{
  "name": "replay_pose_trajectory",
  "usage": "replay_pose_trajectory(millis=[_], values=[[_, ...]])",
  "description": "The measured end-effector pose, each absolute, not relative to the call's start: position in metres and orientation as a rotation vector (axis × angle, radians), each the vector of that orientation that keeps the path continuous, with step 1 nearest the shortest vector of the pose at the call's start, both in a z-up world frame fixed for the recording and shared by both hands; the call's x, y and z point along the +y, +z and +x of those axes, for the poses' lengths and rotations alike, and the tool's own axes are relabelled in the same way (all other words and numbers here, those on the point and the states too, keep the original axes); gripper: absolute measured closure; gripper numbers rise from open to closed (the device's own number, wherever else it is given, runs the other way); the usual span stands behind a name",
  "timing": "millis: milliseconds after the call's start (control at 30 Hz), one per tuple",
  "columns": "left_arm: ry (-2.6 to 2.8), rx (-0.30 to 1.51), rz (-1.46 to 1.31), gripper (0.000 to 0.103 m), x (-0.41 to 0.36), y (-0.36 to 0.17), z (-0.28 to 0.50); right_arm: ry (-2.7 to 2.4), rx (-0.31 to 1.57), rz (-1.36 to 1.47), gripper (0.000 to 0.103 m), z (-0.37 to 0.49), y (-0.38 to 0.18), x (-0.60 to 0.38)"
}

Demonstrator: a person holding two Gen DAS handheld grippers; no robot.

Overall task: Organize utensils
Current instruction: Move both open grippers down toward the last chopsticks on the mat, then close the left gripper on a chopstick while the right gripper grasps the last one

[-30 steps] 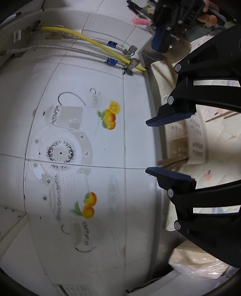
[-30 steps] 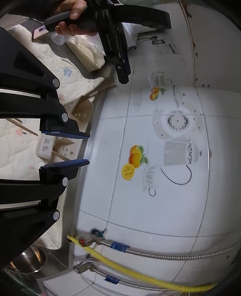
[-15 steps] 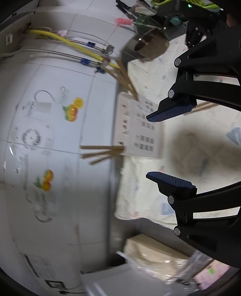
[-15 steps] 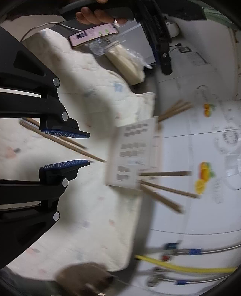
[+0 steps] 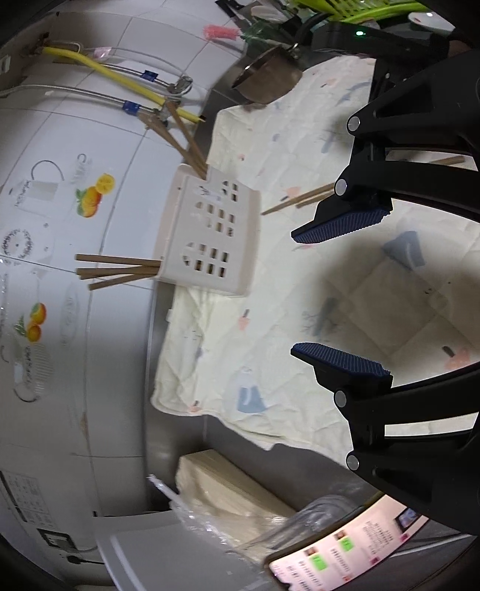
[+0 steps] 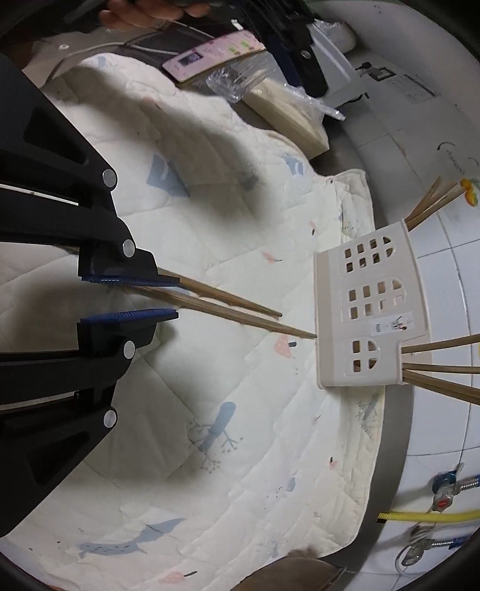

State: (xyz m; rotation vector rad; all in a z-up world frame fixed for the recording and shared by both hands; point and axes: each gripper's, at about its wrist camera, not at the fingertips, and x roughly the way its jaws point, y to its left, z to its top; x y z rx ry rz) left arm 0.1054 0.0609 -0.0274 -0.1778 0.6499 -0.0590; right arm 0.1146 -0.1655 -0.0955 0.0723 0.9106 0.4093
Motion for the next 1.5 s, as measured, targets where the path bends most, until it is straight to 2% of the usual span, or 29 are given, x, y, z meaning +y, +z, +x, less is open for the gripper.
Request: replay_pose_trajectory(millis=[500, 1033, 1367, 1500], values=[[-0.088, 0.710, -0.189, 0.047, 0.051, -0.053, 0.095, 0.346, 0.921, 0.032, 0.095, 0.114, -0.104, -0.158], [-0.304, 0.850, -0.182, 0.049, -0.036, -0.104, 0.068, 0.294, 0.875, 0.021, 0.096, 0.091, -0.104, -0.206], [-0.333, 0.917, -0.191, 0.077, -0.061, -0.122, 0.076, 0.300, 0.876, 0.044, 0.097, 0.084, -0.107, -0.215], [-0.324, 0.934, -0.175, 0.081, -0.066, -0.126, 0.081, 0.301, 0.876, 0.037, 0.096, 0.084, -0.107, -0.214]])
